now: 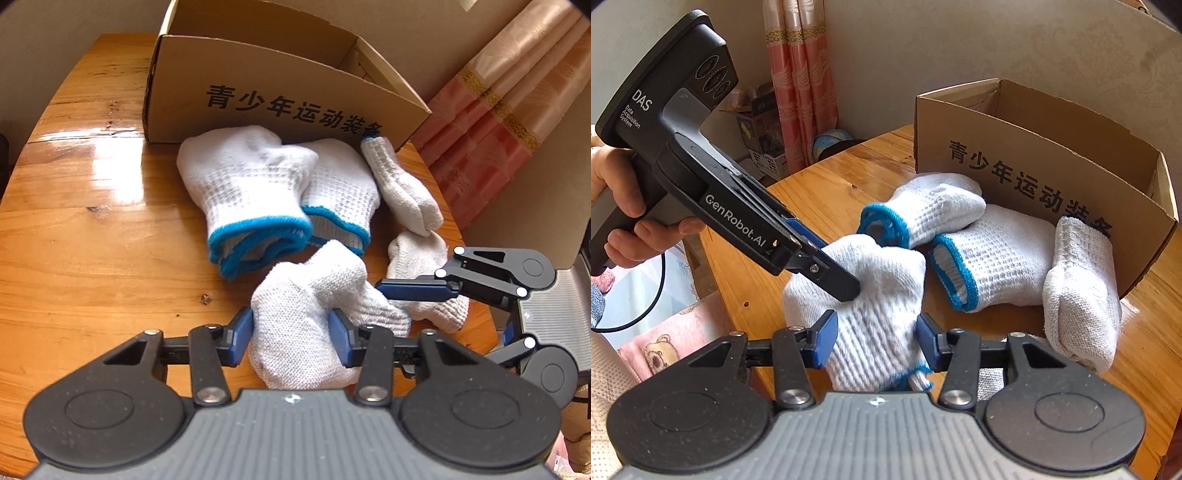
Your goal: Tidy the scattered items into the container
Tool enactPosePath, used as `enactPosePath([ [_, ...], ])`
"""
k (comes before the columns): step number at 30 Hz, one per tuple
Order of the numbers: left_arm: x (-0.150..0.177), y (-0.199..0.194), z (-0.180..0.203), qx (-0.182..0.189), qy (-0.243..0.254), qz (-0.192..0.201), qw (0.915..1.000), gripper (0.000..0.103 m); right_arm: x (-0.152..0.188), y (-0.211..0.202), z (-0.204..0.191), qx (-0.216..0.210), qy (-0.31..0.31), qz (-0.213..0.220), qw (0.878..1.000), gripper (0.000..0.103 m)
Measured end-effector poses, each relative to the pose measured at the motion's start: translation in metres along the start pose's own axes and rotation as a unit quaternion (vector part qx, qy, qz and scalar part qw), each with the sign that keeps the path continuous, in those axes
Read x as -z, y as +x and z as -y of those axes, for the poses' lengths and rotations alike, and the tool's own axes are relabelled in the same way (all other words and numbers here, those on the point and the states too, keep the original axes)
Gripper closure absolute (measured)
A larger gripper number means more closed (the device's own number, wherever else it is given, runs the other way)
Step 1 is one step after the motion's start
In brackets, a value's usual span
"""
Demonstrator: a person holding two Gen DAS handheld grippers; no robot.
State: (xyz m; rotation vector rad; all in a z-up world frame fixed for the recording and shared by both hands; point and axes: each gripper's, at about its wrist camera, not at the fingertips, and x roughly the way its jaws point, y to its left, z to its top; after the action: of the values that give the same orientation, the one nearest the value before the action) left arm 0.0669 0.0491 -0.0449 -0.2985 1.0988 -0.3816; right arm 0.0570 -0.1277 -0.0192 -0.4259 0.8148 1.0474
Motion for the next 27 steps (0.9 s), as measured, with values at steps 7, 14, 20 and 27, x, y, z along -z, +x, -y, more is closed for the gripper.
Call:
enactPosePath([
  [7, 0.005, 0.004, -0.002, -0.013, -0.004, -0.001, 0.9999, 0.058, 0.002, -0.004, 0.009, 0.001, 0.009, -0.007, 1.000, 0.031],
  [14, 0.005, 0.010, -0.011, 0.001, -0.021, -0.007, 0.9998, 0.057, 0.018, 0.007, 0.004, -0.006, -0.028, -0.034, 0.999, 0.025],
  [20, 0.001, 0.014, -0.007, 0.003, -0.007, -0.013, 0.9999, 0.058, 0.017, 0.012, -0.004, -0.008, -0.046, -0.029, 0.999, 0.038],
  [27, 0.002, 0.013, -0.006, 0.003, -0.008, -0.011, 0.9999, 0.058, 0.016, 0.009, 0.004, -0.010, -0.020, -0.033, 0.999, 0.035],
])
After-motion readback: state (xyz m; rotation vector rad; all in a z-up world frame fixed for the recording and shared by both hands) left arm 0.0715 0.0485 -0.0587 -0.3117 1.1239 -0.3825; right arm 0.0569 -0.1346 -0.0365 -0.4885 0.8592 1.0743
